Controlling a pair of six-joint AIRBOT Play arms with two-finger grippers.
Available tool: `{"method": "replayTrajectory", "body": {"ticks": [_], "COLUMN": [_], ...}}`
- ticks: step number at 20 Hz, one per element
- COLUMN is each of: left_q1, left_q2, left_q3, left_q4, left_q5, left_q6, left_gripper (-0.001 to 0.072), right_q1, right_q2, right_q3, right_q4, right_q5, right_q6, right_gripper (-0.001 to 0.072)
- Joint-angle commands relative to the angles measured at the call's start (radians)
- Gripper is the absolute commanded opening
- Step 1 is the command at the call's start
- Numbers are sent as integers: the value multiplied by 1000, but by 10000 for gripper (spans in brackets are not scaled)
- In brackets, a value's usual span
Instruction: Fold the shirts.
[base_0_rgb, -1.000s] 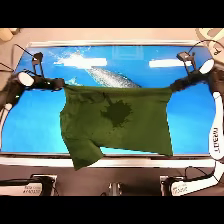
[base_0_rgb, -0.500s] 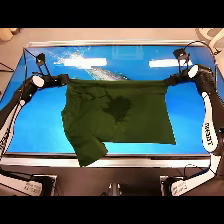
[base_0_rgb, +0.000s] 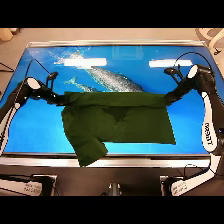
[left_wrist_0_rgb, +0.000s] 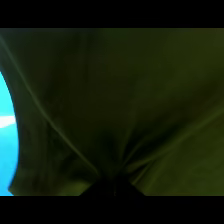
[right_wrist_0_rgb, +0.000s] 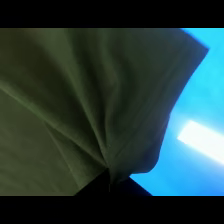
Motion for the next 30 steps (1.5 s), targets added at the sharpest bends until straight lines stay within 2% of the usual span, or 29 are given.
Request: {"method": "replayTrajectory", "body": {"ticks": [1,4,5,8,11,15,16,17,18,19,20,21,24,27,29,30], "left_q1": [-3,-2,6,45,53,18,11,11,20,37,63,92,171,175,171,171], "left_q2": [2,6,10,24,19,-3,-5,-3,3,14,34,60,168,336,460,510], "left_q3": [-49,-45,-31,34,43,-23,-35,-34,-27,-18,-9,-10,-107,-401,-621,-703], "left_q4": [1,1,1,-4,-3,-4,-4,-4,-3,-3,-3,-3,-5,-26,-112,-144], "left_q5": [-77,-119,-145,-165,-169,-167,-168,-176,-198,-225,-256,-280,-336,-265,-220,-214], "left_q6": [-67,-80,-66,-62,-93,-114,-114,-117,-120,-115,-100,-97,-98,-87,-29,-27], "left_gripper": [20,19,20,19,19,22,75,259,460,482,482,481,481,480,480,480], "right_q1": [1,1,0,-7,-17,-16,-16,-16,-17,-17,-24,-43,-124,-156,-162,-161], "right_q2": [-8,-11,-8,12,-21,-73,-74,-69,-58,-37,-14,12,84,229,310,334], "right_q3": [0,1,9,18,18,18,19,20,22,22,22,21,-3,-245,-433,-492], "right_q4": [2,2,-8,-104,-103,-16,-17,-18,-27,-55,-86,-76,-34,-63,-60,-58], "right_q5": [86,80,82,82,83,81,81,83,92,130,166,204,325,252,187,166], "right_q6": [16,17,-16,-30,-13,10,23,22,11,-30,-38,-21,13,14,-18,-32], "right_gripper": [15,15,15,15,15,27,109,284,415,434,488,506,499,498,498,498]}}
